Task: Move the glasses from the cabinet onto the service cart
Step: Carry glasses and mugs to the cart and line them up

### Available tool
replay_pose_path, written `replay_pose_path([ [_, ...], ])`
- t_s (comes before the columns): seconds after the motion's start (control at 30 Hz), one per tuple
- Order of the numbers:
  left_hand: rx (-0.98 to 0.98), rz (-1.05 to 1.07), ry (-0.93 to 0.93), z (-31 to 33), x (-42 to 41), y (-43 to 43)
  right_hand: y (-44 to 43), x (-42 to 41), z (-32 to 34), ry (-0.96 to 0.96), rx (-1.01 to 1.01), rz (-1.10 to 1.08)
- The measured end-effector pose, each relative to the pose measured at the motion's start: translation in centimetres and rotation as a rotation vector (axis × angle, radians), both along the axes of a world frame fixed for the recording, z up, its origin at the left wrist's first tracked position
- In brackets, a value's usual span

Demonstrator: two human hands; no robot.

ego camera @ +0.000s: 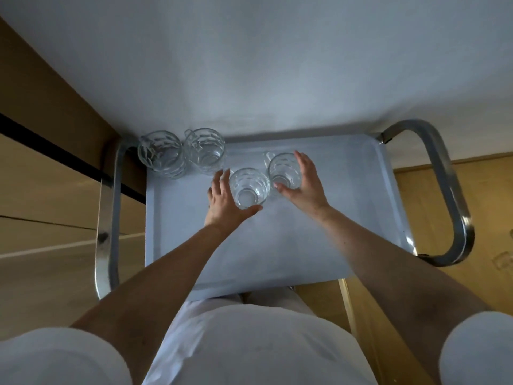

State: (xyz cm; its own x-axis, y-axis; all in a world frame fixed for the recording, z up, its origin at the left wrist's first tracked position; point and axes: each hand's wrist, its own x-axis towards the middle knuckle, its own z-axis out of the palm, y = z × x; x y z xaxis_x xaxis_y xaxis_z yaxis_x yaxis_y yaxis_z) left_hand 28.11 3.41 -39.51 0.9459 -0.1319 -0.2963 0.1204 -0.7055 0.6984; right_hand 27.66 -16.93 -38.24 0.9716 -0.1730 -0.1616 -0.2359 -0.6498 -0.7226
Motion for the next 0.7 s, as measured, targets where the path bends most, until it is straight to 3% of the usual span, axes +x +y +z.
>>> replay_pose_path([
  [0.37, -0.173, 0.269, -0.033, -0.4, -1.5, -2.9, -2.6, 1.2, -1.5, -0.13, -0.059, 0.188],
  [0.7, -0.276, 0.567, -0.024, -0.1, 1.2, -8.1, -5.3, 3.3, -1.1, -0.122, -0.074, 0.293],
])
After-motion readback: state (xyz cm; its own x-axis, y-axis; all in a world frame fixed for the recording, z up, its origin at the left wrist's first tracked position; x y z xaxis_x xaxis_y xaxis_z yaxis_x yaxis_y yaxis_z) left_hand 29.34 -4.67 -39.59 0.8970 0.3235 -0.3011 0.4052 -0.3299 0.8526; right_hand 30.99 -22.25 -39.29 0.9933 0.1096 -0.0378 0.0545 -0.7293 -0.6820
